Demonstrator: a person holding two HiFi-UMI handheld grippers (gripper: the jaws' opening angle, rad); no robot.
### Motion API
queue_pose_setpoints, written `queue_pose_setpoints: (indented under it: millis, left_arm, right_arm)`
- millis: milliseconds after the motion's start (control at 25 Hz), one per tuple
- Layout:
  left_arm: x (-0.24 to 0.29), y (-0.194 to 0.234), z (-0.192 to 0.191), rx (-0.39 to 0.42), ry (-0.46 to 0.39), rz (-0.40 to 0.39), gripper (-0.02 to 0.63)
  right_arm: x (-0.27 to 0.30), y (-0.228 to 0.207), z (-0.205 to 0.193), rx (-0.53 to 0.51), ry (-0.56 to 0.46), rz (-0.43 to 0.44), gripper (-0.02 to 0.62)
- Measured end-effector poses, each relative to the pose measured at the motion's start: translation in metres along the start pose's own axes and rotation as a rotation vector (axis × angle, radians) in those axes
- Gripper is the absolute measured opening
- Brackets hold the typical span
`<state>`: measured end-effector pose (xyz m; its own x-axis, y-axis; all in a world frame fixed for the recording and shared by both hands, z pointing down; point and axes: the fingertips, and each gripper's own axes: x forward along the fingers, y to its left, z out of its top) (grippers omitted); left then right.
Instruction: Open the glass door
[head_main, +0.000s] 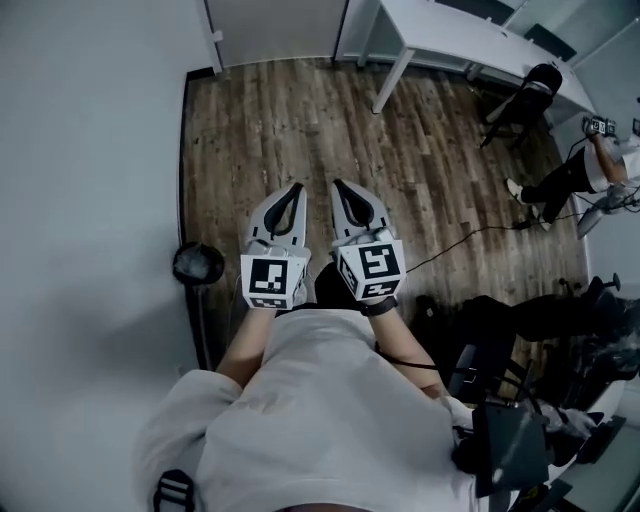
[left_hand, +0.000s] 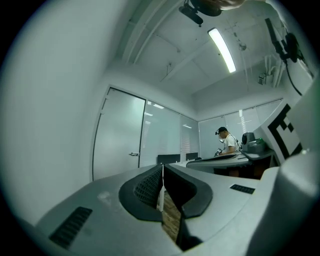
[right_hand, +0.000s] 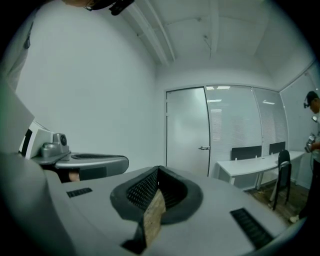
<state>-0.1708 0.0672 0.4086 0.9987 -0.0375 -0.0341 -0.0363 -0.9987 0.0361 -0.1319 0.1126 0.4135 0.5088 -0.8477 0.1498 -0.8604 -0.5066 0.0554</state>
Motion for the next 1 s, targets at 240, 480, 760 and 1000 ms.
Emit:
queue_pose_setpoints:
  millis: [240, 480, 760, 1000]
  left_arm:
    - [0.064, 0.015, -0.013, -0.017, 0.019, 0.0, 0.008]
    - [0.166, 0.041, -0.019, -0.005, 0.023, 0.04, 0.009]
    - [0.313, 0.036, 0.01, 0.015, -0.036, 0.052, 0.009]
    - [0.37, 0.045, 0.01, 0.026, -0.057, 0.071, 0.009]
  right_arm:
    - [0.047, -0.052, 0.001, 0.02, 0.001, -0.03, 0.002]
    - [0.126, -0.125, 0.004, 0.018, -0.026, 0.002, 0.002]
    - [0.182, -0.258, 0.035, 0.021, -0.087, -0.027, 0.002]
    - [0.231, -0.33, 0.037, 0.083, -0.108, -0.061, 0.002]
